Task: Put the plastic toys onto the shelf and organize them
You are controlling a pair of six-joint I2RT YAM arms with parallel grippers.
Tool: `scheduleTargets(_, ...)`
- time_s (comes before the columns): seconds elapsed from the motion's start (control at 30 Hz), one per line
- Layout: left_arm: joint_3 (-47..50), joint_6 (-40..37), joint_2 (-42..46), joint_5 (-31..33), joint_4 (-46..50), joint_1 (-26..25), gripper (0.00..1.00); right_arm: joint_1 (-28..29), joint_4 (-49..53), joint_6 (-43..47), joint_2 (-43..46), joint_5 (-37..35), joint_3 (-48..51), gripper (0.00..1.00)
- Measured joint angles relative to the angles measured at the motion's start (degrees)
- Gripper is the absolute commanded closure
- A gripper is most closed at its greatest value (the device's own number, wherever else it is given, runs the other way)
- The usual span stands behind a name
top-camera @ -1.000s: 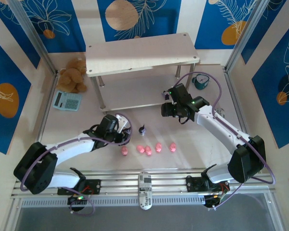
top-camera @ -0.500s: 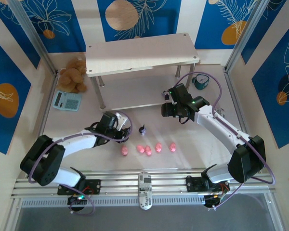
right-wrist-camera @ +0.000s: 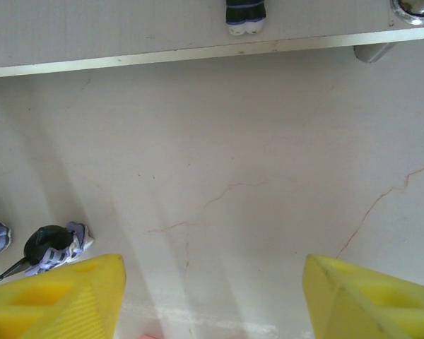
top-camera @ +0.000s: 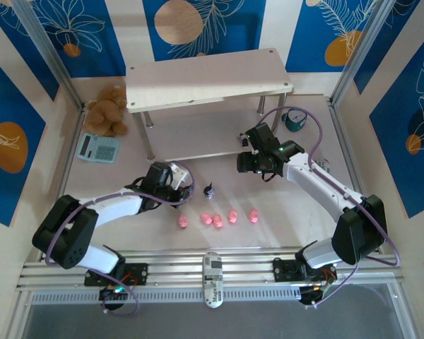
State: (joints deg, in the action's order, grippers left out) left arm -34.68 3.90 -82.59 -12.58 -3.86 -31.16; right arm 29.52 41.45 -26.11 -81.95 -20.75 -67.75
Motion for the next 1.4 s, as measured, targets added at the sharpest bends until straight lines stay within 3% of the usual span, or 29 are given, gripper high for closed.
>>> scheduleTargets(0.37,-0.02,-0.87,3.58,-0.20,0.46,0.04,1.00,-0.09,0.17,-0.02,-0.04,-0.04,0.00,0.32)
scheduleTargets(0.63,-4.98,-4.98,5.79,5.31,1.64,0.48,1.00,-0.09,0.15,-0.02,-0.04,-0.02,0.00,0.32)
scheduleTargets(0.9,-11.52,-8.15,0.57,8.31,-0.50,4.48,1.00,-0.07,0.15,-0.02,-0.02,0.00,0.00,0.32)
scheduleTargets(1.4,-16.46,-10.54,-5.42,6.67,-3.37,10.91,1.00,-0.07,-0.24,-0.22,0.02,0.09,0.00,0.32)
